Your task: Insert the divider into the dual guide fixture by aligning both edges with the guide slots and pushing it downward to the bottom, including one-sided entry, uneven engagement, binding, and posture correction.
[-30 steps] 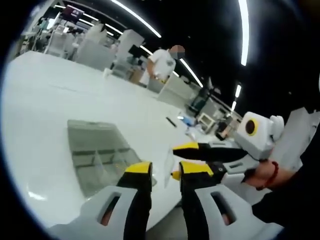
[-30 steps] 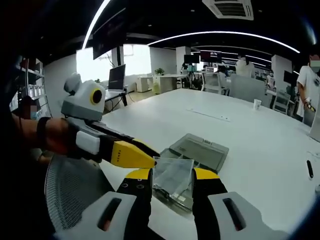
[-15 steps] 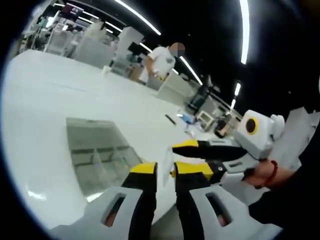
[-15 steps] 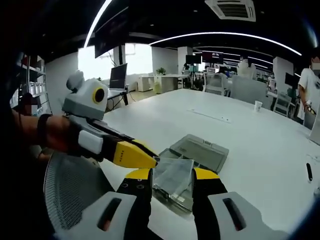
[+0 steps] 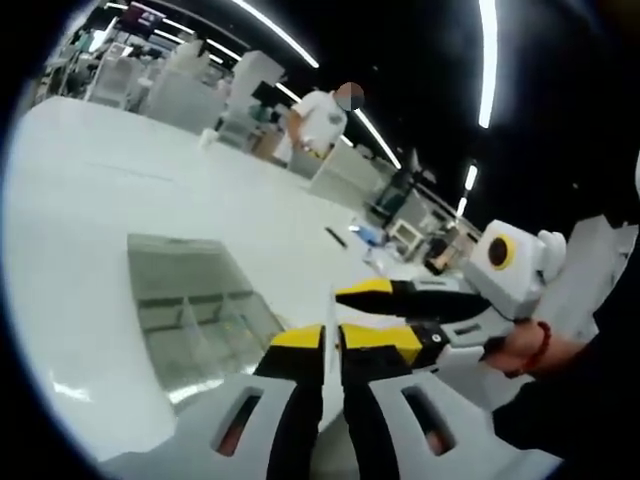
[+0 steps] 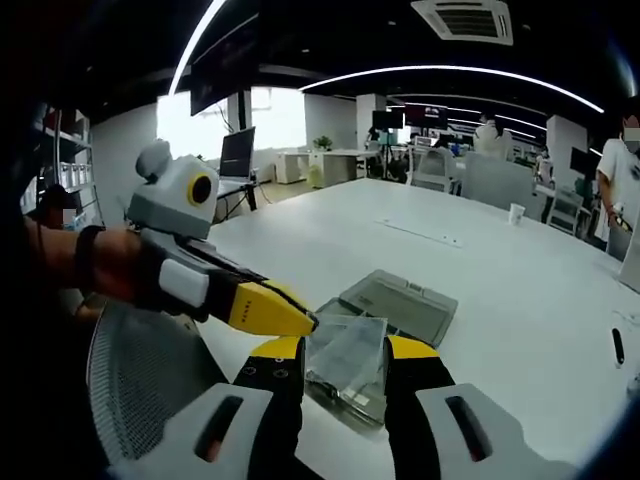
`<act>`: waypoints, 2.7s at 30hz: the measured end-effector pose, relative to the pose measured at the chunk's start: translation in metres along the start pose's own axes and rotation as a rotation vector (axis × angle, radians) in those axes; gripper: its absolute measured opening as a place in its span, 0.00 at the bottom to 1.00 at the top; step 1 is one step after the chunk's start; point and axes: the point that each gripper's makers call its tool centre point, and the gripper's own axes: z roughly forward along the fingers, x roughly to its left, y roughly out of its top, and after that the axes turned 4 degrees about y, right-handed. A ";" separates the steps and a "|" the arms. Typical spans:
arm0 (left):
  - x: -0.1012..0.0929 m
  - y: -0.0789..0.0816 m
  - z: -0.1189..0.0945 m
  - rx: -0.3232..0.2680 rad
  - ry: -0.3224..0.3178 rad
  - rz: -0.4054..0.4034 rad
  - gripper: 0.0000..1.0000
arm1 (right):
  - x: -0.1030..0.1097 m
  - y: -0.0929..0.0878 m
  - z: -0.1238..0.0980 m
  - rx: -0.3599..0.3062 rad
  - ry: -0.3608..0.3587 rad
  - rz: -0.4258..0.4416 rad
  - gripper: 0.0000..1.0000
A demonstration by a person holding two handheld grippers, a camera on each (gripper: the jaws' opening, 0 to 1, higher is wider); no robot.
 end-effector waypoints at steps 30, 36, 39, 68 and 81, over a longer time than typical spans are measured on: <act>0.007 -0.008 -0.006 0.054 0.049 0.185 0.00 | -0.003 -0.009 -0.003 0.092 0.035 -0.116 0.25; 0.005 -0.015 -0.009 0.073 0.052 0.263 0.00 | 0.002 -0.012 0.003 0.146 0.077 -0.199 0.25; 0.006 -0.020 -0.010 0.097 0.051 0.291 0.00 | 0.004 -0.012 0.005 0.151 0.087 -0.205 0.24; -0.004 -0.028 -0.002 0.169 0.001 0.558 0.00 | 0.012 -0.028 0.011 0.223 0.160 -0.421 0.13; 0.004 -0.025 -0.005 0.163 0.014 0.558 0.00 | 0.017 -0.030 0.009 0.236 0.192 -0.430 0.00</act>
